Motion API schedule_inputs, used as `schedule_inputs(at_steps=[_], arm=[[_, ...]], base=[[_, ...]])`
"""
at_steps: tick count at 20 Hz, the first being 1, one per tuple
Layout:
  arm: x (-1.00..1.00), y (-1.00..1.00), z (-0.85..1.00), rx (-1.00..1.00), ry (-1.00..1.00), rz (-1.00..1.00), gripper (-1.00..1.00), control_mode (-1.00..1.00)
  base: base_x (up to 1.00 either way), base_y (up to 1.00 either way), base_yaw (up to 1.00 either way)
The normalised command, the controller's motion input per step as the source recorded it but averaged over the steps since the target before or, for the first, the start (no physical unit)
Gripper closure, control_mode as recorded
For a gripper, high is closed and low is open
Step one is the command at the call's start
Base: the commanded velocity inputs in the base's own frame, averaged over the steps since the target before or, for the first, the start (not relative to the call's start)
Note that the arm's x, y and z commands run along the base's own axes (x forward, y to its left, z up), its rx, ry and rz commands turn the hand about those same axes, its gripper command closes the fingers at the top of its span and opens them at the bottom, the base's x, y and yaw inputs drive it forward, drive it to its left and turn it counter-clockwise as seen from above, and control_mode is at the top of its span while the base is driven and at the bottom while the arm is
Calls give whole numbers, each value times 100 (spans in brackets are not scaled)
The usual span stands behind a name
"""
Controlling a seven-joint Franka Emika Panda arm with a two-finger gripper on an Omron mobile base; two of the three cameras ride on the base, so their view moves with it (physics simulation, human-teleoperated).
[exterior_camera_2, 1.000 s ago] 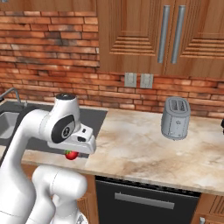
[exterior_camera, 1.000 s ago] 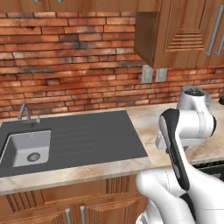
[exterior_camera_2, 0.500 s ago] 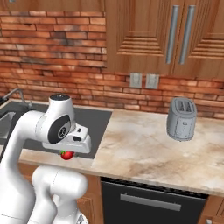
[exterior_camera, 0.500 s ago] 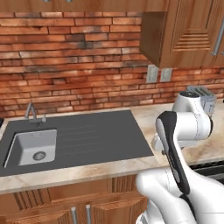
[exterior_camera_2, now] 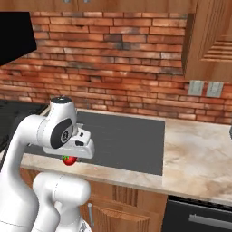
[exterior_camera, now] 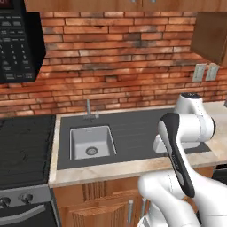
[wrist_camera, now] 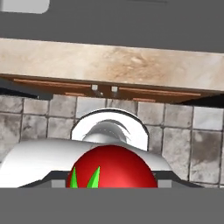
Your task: Place the pan on the rear left burner on the stove. Then place the tomato and the onion in the pan and turn on the rear left burner.
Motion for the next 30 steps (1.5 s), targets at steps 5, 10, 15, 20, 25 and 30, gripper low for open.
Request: schedule_inputs(at_steps=[5, 10, 15, 20, 25, 30], arm=[[0, 0, 0, 0, 0, 0, 100, 100], [0, 0, 0, 0, 0, 0, 100, 100], [0, 0, 0, 0, 0, 0, 100, 100], [0, 0, 0, 0, 0, 0, 100, 100], [0, 0, 0, 0, 0, 0, 100, 100], [0, 0, 0, 0, 0, 0, 100, 100]], base=[[0, 83, 1], [0, 69, 0], [1, 60, 0], [7, 61, 0], [12, 60, 0], [16, 59, 0]])
